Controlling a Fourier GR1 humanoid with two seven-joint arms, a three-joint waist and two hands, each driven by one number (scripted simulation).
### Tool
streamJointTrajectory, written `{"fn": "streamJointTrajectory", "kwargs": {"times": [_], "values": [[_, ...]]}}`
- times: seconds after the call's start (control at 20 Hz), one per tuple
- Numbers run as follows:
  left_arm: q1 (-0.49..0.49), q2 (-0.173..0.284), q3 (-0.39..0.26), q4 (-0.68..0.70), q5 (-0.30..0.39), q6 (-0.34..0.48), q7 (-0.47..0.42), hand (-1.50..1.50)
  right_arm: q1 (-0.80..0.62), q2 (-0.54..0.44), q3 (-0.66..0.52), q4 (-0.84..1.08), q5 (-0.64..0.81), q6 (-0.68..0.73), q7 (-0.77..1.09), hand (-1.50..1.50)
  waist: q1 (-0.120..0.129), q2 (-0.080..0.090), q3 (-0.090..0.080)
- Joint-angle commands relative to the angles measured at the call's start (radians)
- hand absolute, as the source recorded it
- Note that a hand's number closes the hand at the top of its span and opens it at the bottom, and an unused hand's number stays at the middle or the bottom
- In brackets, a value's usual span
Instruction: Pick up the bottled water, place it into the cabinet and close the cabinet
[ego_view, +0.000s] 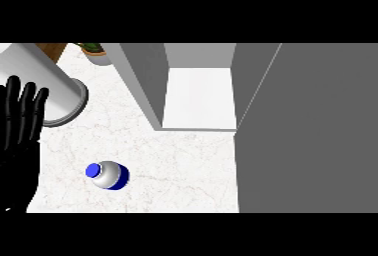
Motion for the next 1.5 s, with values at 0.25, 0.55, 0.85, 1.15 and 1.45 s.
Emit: {"fn": "streamJointTrajectory", "kwargs": {"times": [0.25, 0.55, 0.85, 1.15, 1.45], "values": [[0.103, 0.203, -0.019, -0.041, 0.378, -0.453, -0.055, -1.5, 0.136, 0.014, 0.064, -0.099, 0.021, 0.022, -0.003, -1.5, -0.022, -0.005, -0.018], [0.301, 0.268, 0.03, -0.049, 0.792, -0.553, 0.139, -1.5, 0.199, 0.016, 0.206, -0.203, -0.071, 0.1, 0.142, -1.5, -0.001, -0.003, -0.016], [0.406, 0.417, 0.197, -0.182, 1.102, -0.538, 0.254, -1.5, 0.288, 0.022, 0.291, -0.401, -0.042, 0.067, 0.275, -1.5, -0.01, 0.001, -0.014], [0.525, 0.473, 0.373, -0.227, 1.281, -0.612, 0.303, -1.5, 0.265, 0.047, 0.361, -0.449, 0.028, 0.02, 0.337, -1.5, -0.005, 0.0, -0.014], [0.525, 0.437, 0.4, -0.242, 1.284, -0.571, 0.374, -1.5, 0.236, 0.004, 0.299, -0.58, -0.04, 0.01, 0.481, -1.5, -0.014, 0.002, -0.014]]}}
